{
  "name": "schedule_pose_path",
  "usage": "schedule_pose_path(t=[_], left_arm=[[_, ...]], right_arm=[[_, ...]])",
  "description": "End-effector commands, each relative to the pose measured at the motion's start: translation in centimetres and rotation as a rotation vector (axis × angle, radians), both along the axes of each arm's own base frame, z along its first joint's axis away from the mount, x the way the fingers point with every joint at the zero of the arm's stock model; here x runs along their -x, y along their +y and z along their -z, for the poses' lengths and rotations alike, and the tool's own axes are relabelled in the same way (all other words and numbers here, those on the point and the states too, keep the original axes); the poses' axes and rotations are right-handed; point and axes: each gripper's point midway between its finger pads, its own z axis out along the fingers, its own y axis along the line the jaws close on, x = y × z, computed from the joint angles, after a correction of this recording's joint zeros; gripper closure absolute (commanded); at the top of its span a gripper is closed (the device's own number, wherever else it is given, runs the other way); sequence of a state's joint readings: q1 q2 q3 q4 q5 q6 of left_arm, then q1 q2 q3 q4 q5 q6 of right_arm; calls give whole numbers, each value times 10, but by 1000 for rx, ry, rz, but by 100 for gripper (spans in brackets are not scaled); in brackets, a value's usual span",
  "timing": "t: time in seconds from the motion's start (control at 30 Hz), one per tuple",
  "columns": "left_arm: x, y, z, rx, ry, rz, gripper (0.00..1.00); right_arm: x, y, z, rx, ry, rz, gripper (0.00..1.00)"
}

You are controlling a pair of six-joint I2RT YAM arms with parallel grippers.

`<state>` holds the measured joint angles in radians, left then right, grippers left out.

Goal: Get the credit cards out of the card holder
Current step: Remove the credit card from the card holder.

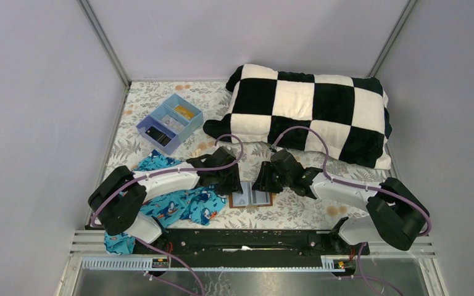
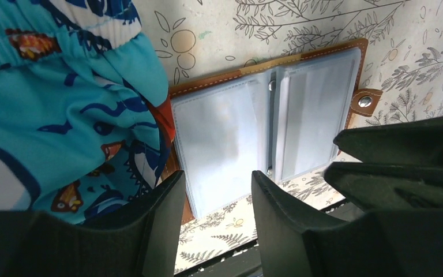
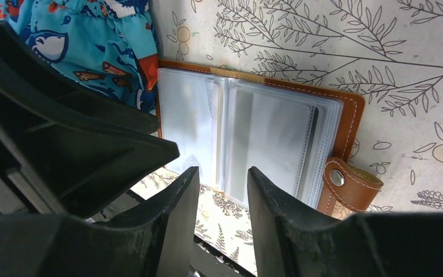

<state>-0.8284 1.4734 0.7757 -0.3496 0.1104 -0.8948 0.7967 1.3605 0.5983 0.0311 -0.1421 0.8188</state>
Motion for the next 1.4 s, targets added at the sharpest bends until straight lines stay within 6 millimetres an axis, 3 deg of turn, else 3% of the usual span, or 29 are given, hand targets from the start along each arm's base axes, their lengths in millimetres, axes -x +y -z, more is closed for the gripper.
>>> schedule_pose_path(t=[0.0, 0.47, 0.77, 1.0, 1.17, 1.37], left_arm=[[-4, -11, 1, 38, -15, 4, 50], [-2, -19, 1, 59, -4, 44, 50], [-2, -50, -62, 303, -87, 119, 53], [-3, -65, -79, 388, -92, 132, 53], [-7, -75, -72, 393, -74, 153, 52], [-1, -107, -60, 441, -22, 205, 52]], right_arm=[[-1, -4, -6, 7, -29, 16, 57], [-1, -4, -4, 10, -23, 18, 57], [-1, -6, -4, 14, -26, 24, 57], [-2, -8, -7, 12, -38, 39, 57], [-1, -27, -13, 47, -66, 100, 57], [-5, -65, -35, 103, -170, 219, 54]])
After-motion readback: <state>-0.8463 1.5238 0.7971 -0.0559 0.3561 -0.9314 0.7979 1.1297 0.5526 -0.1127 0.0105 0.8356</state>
